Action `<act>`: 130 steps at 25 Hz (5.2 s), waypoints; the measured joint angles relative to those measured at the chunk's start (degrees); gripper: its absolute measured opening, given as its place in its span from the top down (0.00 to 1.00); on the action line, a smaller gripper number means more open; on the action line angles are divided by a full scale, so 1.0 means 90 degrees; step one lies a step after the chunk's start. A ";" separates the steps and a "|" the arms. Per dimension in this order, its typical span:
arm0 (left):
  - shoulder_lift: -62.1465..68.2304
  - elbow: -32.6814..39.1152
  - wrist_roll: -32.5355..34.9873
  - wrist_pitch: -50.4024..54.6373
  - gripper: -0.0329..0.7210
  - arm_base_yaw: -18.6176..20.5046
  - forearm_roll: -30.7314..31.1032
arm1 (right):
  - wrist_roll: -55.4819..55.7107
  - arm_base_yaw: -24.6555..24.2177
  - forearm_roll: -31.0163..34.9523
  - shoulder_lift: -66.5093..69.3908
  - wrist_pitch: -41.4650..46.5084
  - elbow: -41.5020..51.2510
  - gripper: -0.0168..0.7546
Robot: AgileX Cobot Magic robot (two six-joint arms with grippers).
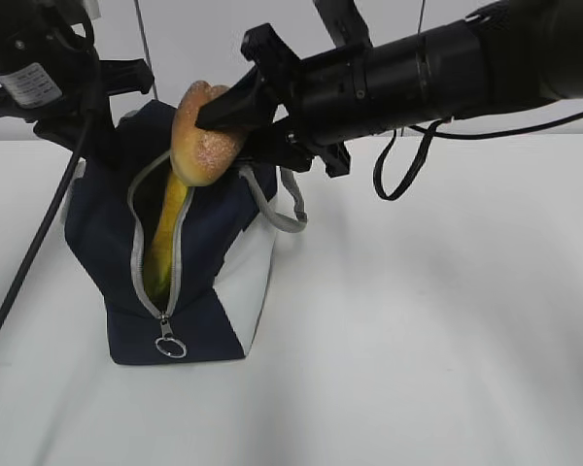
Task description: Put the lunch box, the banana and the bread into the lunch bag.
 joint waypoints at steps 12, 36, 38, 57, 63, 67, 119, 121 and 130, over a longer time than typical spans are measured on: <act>0.0000 0.0000 0.0000 -0.0011 0.96 0.0000 -0.0019 | -0.0029 0.0130 0.0454 0.0829 0.0170 -0.0127 0.52; 0.0000 0.0000 0.0005 -0.0006 0.96 0.0000 -0.0029 | -0.0646 -0.0104 0.0418 0.0883 0.1185 -0.0363 0.22; 0.0000 0.0000 0.0005 -0.0006 0.96 0.0000 -0.0029 | -0.0661 -0.0210 0.0404 0.0883 0.1404 -0.0464 0.22; 0.0000 0.0000 0.0005 0.0001 0.96 0.0000 -0.0029 | -0.0475 -0.0881 -0.0948 0.0883 0.2472 -0.1774 0.30; 0.0000 0.0000 0.0005 0.0001 0.96 0.0000 -0.0024 | 0.0215 -0.0910 -0.2345 0.0883 0.1949 -0.1785 0.31; 0.0000 0.0000 0.0005 0.0001 0.96 0.0000 -0.0024 | 0.0456 -0.0910 -0.2971 0.0883 0.1542 -0.1785 0.31; 0.0000 0.0000 0.0005 0.0012 0.96 0.0000 -0.0122 | 0.0846 -0.0294 -0.3493 0.1406 0.1116 -0.2278 0.47; 0.0000 0.0000 0.0005 0.0012 0.96 0.0000 -0.0128 | 0.0846 -0.0294 -0.3493 0.1406 0.1116 -0.2278 0.55; 0.0000 0.0000 0.0005 0.0006 0.96 0.0000 -0.0264 | 0.0963 -0.0294 -0.3521 0.1406 0.1140 -0.2278 0.97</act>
